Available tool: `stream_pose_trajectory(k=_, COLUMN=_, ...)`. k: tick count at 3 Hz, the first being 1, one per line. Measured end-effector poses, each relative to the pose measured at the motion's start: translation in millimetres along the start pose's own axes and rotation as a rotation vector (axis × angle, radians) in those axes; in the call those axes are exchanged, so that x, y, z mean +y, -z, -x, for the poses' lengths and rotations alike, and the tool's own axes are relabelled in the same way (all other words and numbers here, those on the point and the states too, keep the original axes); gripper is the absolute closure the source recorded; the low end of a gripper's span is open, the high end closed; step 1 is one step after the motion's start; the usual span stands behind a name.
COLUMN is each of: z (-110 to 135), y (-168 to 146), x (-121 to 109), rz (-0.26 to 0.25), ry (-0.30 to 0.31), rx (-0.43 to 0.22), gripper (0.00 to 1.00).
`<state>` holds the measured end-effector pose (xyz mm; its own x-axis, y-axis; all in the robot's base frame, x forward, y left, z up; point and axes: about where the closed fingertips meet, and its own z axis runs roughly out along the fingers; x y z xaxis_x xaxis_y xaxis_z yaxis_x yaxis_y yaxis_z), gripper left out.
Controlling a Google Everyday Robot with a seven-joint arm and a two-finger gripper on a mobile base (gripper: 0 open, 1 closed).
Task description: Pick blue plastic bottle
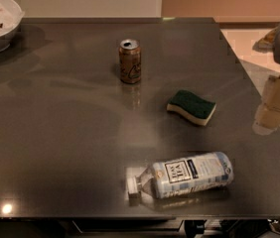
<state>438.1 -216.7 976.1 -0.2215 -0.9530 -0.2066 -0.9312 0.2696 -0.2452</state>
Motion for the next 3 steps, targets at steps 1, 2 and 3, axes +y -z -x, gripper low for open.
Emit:
stream_pose_trajectory(k=1, z=0.1, y=-0.1, x=0.1, rz=0.0, ry=0.0, rx=0.0, gripper=0.0)
stream_pose_trajectory(k=2, z=8.6, y=-7.9, x=5.6, rz=0.051, ry=0.04, rx=-0.022, gripper=0.0)
stream_pose_trajectory(k=3, z=20.3, y=-20.1, x=20.2, rz=0.127, ry=0.105, rx=-0.064, gripper=0.0)
